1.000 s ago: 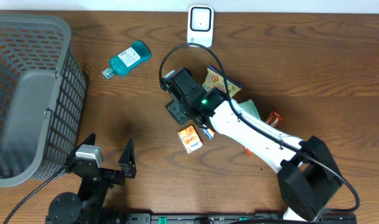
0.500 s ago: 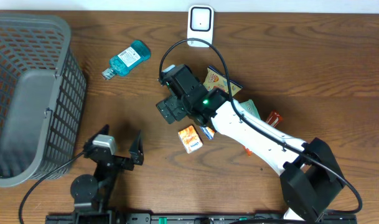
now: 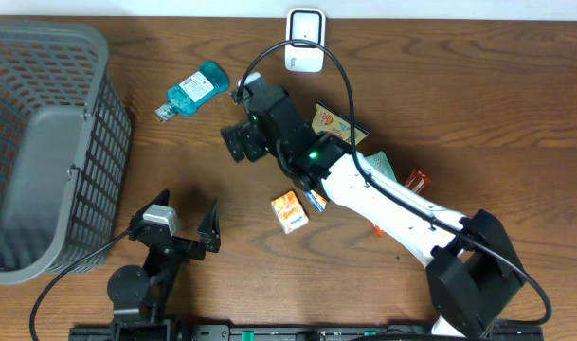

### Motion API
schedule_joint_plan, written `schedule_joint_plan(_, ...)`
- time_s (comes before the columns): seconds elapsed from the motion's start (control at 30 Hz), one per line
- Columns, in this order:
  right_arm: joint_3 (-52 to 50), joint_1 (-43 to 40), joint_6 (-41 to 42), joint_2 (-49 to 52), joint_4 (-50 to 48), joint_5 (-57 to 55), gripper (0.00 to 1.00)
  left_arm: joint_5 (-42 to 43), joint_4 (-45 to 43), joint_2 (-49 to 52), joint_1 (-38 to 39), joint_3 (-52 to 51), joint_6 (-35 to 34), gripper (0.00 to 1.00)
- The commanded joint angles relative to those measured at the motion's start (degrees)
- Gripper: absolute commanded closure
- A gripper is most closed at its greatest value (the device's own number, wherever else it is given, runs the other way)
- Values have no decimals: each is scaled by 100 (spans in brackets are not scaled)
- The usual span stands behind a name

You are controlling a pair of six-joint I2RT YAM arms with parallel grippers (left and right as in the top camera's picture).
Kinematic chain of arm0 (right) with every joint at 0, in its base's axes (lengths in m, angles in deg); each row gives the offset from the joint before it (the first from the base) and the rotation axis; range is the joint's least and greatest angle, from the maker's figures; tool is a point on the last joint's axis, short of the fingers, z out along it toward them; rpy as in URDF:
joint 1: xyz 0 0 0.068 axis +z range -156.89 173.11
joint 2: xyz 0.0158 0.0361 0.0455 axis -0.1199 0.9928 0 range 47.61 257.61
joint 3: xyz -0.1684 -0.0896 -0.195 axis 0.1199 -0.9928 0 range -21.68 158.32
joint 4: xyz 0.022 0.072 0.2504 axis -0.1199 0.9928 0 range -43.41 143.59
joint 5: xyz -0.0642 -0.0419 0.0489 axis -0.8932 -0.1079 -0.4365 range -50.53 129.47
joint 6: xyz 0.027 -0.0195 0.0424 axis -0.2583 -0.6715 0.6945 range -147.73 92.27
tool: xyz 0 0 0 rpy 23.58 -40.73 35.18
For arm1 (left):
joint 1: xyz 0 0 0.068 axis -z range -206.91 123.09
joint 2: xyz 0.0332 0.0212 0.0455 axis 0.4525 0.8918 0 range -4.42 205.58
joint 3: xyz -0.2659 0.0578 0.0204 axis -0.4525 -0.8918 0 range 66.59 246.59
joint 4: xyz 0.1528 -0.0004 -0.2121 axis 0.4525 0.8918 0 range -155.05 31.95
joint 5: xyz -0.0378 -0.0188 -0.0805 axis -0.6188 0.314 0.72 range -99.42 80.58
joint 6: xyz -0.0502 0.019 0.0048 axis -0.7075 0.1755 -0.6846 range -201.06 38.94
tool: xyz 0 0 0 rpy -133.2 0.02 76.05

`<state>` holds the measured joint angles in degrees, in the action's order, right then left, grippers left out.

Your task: Scan the item barcode

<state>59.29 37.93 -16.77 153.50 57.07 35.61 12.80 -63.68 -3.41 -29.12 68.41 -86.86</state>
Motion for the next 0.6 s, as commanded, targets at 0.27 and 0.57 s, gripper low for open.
schedule_joint_plan(0.27,706,-428,57,1316,-1377,675,16,116,87,9,-7,-160,-9,2)
schedule_joint_plan(0.57,3390,-481,-79,3314,-1075,1021,23,114,87,9,-7,-160,-9,2)
